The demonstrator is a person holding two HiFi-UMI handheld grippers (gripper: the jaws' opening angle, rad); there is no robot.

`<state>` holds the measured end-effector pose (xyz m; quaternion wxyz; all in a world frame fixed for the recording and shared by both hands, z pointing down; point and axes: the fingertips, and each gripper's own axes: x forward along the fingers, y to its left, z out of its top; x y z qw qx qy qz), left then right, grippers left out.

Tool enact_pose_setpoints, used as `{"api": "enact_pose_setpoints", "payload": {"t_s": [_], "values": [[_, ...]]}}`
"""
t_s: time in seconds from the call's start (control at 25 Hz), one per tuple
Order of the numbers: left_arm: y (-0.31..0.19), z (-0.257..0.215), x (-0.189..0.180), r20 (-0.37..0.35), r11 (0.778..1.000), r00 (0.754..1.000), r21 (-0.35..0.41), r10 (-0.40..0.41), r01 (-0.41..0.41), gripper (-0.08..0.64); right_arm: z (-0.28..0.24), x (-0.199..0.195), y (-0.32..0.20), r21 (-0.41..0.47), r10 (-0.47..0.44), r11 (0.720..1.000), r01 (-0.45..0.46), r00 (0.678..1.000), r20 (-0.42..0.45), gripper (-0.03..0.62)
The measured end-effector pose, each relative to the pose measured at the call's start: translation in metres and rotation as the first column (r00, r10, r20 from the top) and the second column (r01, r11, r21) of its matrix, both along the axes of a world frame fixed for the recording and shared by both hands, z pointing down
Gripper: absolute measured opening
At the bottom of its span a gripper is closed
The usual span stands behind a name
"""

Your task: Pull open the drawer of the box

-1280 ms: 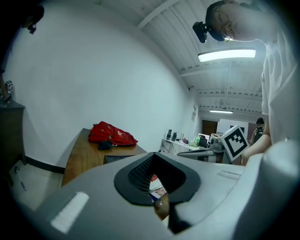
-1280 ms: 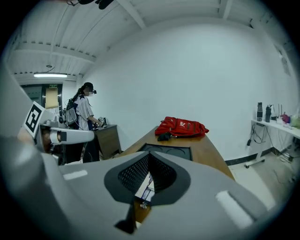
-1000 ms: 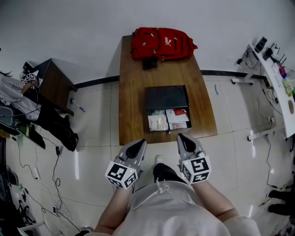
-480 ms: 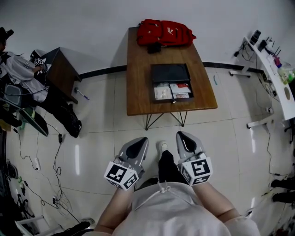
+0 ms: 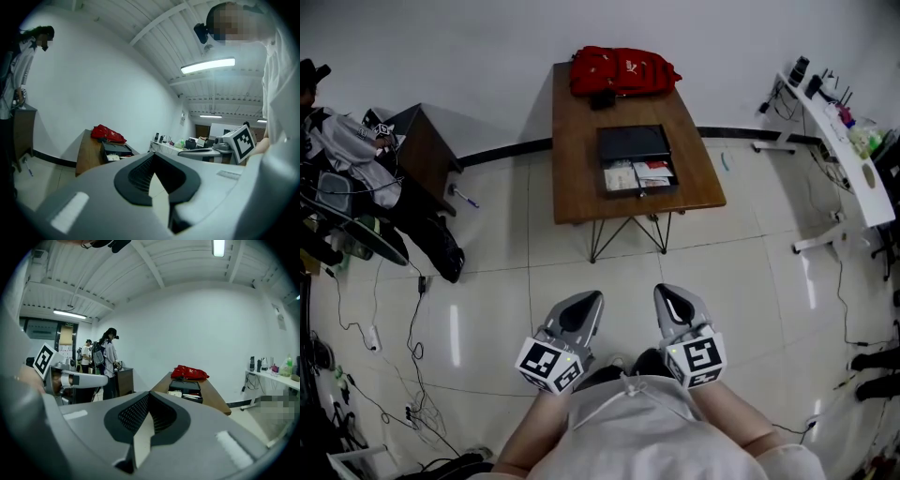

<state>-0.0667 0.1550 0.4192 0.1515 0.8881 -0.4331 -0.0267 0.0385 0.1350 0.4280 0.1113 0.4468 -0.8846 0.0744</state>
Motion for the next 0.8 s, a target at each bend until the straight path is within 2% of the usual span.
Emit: {"api": "enact_pose_setpoints", "payload": {"t_s": [0.28,0.8], "values": [[-0.007,-0.031,0.018,-0.011,0.998,0.999,0.051,-0.037,0.038,0.006,-0.015,0.013,-0.006,0.023,-0.045,0.999,0.045,0.999,0.013,0.006],[-0.022,-0.041,0.061,-0.005,0.994,0.996,0.052,-0.093,0.093,0.006,-0.042,0.058,-0.025,0.052,-0.082,0.995,0.081,0.996,0.017,0.006]]}}
